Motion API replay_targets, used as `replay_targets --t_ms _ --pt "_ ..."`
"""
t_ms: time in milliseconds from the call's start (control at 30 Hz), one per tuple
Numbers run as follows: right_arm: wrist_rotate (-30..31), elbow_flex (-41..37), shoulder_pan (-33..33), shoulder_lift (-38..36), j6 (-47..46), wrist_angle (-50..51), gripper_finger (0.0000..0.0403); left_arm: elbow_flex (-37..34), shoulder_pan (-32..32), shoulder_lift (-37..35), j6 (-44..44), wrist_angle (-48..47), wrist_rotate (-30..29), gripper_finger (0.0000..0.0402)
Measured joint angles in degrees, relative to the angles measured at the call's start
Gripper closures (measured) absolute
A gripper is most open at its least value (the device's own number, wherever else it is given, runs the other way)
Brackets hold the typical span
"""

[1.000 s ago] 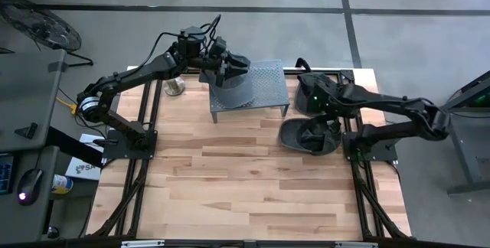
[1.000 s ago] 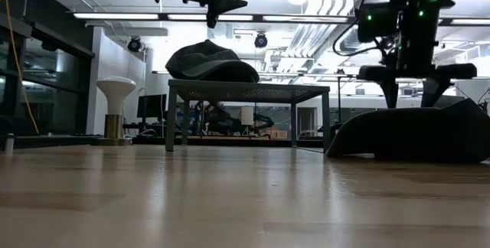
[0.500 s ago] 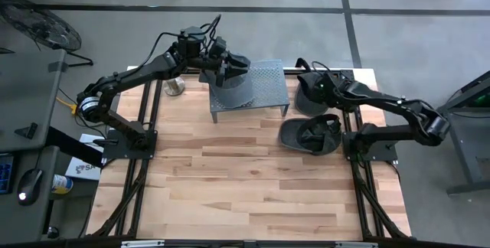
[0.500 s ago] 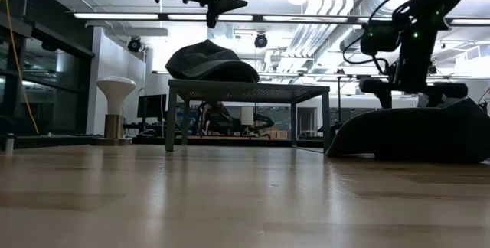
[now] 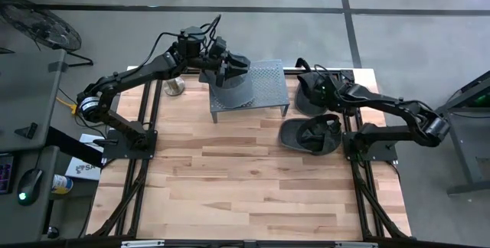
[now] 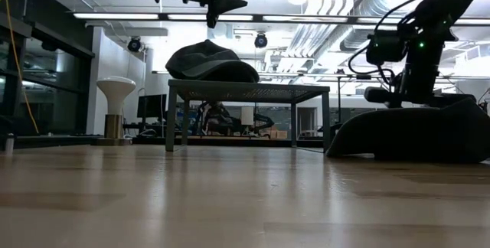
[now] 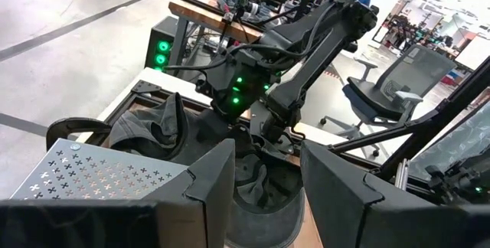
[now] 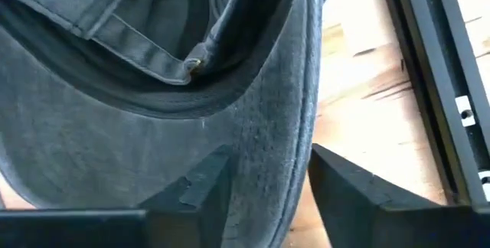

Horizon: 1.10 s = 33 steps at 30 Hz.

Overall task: Pick & Place hat
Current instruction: Put the top black cap on the shelf

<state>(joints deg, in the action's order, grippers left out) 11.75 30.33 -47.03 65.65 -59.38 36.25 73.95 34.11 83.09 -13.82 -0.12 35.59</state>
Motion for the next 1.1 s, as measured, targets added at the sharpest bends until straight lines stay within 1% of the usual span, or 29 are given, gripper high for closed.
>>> replay_targets --t_ms 167,333,367,500,667,867,1000,1100 --pt "0.0 -0.1 0.0 0.0 1.8 -0.7 0.0308 0.0 0.0 0.0 0.0 0.0 0.0 0.0255" --pt "-0.3 0.1 0.1 -0.5 4.2 -1.2 0.0382 0.0 0.0 0.0 0.0 0.0 0.0 0.0255" --pt "-0.4 0.2 0.3 -0.9 5.0 -1.4 0.0389 0.0 0.0 0.0 0.0 0.0 0.0 0.0255" --pt "1.1 1.3 1.4 -3.4 5.7 1.9 0.0394 0.0 0.0 0.0 0.0 0.1 0.0 0.0255" --pt "8.2 7.2 4.0 -7.4 9.0 10.9 0.0397 0.0 0.0 0.0 -2.0 0.6 0.0 0.0255" --pt "16.9 18.0 9.2 -10.0 12.1 19.9 0.0398 0.0 0.0 -0.1 -3.6 1.9 0.0 0.0255" --pt "23.0 26.4 13.9 -9.3 13.0 23.4 0.0398 0.0 0.0 -0.1 -4.9 4.0 -0.2 0.0255" --pt "25.7 32.2 17.3 -7.6 13.6 25.1 0.0398 0.0 0.0 -0.1 -6.8 5.5 -0.6 0.0255"
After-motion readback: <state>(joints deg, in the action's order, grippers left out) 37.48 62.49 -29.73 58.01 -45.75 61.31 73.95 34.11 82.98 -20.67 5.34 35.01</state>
